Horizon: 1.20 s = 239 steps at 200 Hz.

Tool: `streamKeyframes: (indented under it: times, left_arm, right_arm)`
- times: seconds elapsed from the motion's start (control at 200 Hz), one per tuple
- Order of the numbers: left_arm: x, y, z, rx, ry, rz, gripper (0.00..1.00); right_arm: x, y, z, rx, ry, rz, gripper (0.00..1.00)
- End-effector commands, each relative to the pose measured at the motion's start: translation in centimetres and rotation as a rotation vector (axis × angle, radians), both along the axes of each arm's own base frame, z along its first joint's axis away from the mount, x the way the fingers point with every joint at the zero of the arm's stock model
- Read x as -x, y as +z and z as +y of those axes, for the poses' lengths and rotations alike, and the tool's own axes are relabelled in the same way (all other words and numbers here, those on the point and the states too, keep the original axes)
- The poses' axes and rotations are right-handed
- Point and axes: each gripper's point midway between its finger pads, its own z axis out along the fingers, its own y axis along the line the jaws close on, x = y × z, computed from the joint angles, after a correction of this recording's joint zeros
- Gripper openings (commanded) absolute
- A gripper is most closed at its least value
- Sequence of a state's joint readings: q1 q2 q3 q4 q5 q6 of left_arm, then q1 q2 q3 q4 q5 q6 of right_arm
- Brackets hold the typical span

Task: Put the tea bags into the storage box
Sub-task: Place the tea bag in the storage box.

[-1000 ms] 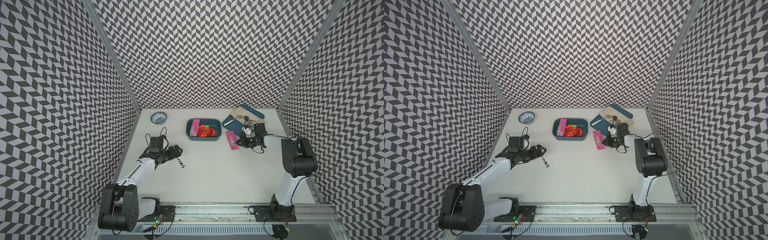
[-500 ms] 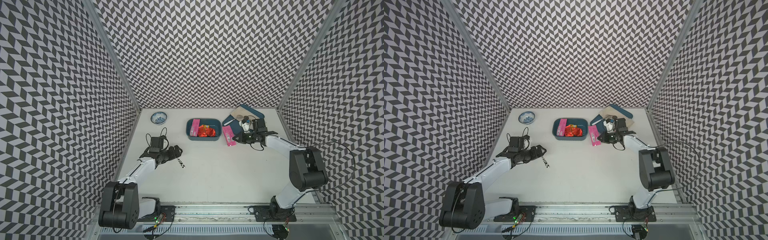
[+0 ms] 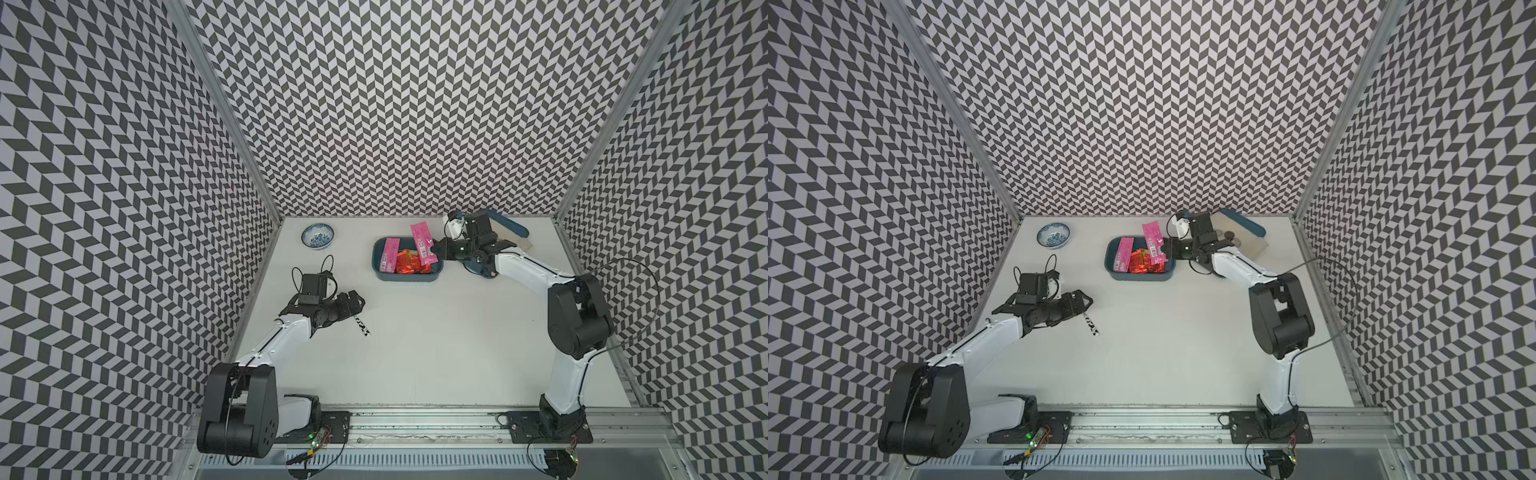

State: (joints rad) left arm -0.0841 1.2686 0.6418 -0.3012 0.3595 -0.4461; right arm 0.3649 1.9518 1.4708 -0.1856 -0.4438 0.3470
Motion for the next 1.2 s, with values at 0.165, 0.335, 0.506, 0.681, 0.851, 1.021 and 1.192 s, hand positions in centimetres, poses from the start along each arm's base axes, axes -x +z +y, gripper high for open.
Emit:
streamKeyframes:
  times: [0.165,0.335,0.506,0.681,0.851,1.021,1.192]
  left_arm:
    - [-0.4,1.2,0.3,-0.001,0.014,-0.044,0.92]
    - [-0.4,1.2,0.5,-0.012,0.019,-0.049,0.92]
    - [-0.9,1.8,0.6,-0.014,0.026,-0.064,0.92]
    - [-1.7,2.5,0.8,-0.022,0.041,-0.089,0.92]
    - [-2.7,2.6,1.5,-0.058,0.071,-0.109,0.92]
    - [-4.7,3.6,2.6,-0.119,0.11,-0.148,0.92]
    - [-6.7,4.8,3.9,-0.186,0.152,-0.2,0.92]
  right_arm:
    - [-4.4,-1.3,-0.7,0.058,-0.075,-0.078,0.0]
    - [-3.6,-4.5,0.1,0.087,-0.034,0.011,0.0]
    - [-1.9,-6.4,-0.4,0.096,-0.042,0.058,0.0]
    - [0.2,-7.2,-0.9,0.106,-0.037,0.061,0.02]
    - [0.5,-5.8,-2.2,0.155,-0.08,0.011,0.46]
    - [-0.8,1.3,-2.7,0.147,-0.115,-0.157,0.53]
    - [-1.3,5.8,-3.5,0.125,-0.159,-0.241,0.53]
